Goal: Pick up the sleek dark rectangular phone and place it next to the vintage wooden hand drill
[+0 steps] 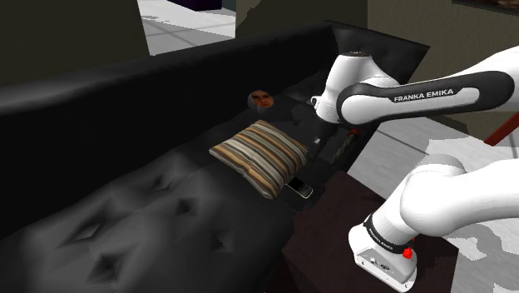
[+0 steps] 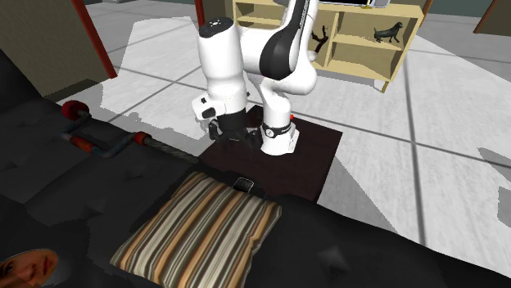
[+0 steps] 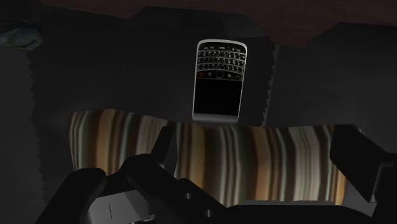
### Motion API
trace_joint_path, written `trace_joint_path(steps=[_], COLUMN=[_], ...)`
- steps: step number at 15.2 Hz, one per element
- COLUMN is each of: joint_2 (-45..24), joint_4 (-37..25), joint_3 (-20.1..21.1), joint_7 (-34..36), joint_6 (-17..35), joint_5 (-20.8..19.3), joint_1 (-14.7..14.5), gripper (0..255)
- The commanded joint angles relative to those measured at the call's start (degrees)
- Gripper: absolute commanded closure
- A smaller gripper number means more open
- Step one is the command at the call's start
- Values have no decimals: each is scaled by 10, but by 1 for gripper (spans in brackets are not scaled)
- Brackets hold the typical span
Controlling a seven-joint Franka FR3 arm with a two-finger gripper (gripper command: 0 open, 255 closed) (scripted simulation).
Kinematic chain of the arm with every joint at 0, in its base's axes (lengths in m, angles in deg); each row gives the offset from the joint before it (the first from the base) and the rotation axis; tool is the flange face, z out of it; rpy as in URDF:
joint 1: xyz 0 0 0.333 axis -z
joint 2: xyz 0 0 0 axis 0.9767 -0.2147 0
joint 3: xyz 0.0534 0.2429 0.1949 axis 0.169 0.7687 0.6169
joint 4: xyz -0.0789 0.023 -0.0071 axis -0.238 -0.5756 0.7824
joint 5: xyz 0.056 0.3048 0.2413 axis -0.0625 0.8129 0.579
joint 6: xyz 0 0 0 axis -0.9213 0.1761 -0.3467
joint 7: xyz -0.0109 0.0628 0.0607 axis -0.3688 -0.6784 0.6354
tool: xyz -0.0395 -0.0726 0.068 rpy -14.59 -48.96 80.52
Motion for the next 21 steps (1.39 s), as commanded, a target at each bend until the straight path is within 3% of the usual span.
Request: trace_joint_path(steps=[1,10,17,21], joint_2=[-24,-265,-360,-368], joint_4=[25,67,62,61], joint_3=[-1,-15,-25,-25], joint_7=[-7,-52,-86,-92], joint_6=[55,352,442,449], joint_5=[1,26,75,83], joint_1=[-2,-27,-54,-56], gripper=[0,0,0,0])
